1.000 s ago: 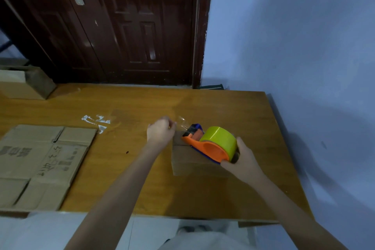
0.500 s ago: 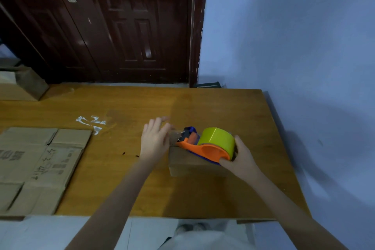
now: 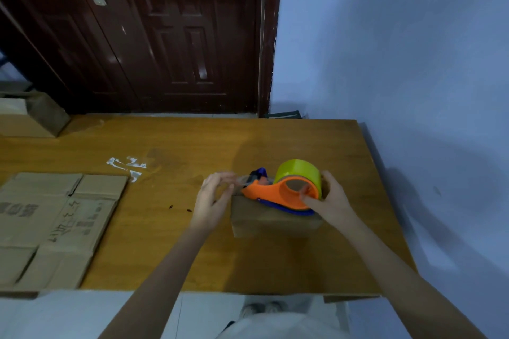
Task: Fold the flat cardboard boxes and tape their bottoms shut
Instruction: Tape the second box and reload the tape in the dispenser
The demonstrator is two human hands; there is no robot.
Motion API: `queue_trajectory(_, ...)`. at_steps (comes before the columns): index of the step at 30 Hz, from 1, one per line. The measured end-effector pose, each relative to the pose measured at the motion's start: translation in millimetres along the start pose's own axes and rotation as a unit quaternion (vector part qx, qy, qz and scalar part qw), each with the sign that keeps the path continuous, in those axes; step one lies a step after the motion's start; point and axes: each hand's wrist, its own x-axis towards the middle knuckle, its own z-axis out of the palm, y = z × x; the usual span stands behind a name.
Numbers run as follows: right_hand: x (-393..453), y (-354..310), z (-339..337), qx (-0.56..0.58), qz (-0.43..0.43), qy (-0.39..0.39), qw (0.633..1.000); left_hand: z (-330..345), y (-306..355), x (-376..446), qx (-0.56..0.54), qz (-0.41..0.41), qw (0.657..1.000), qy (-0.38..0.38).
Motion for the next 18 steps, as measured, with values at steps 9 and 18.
queue_trajectory(9,1.2,-4.6,-10.7,0.045,-0.038,-0.032,0.998,-5.5,4.5,5.3,-0.264,-0.087,0.960,-0.027)
queue_trajectory(18,10.3,-5.7,-8.8,0.109,-0.008,0.000,0.994,23.1,5.9,-6.0,0.079,0.033,0.996,-0.012)
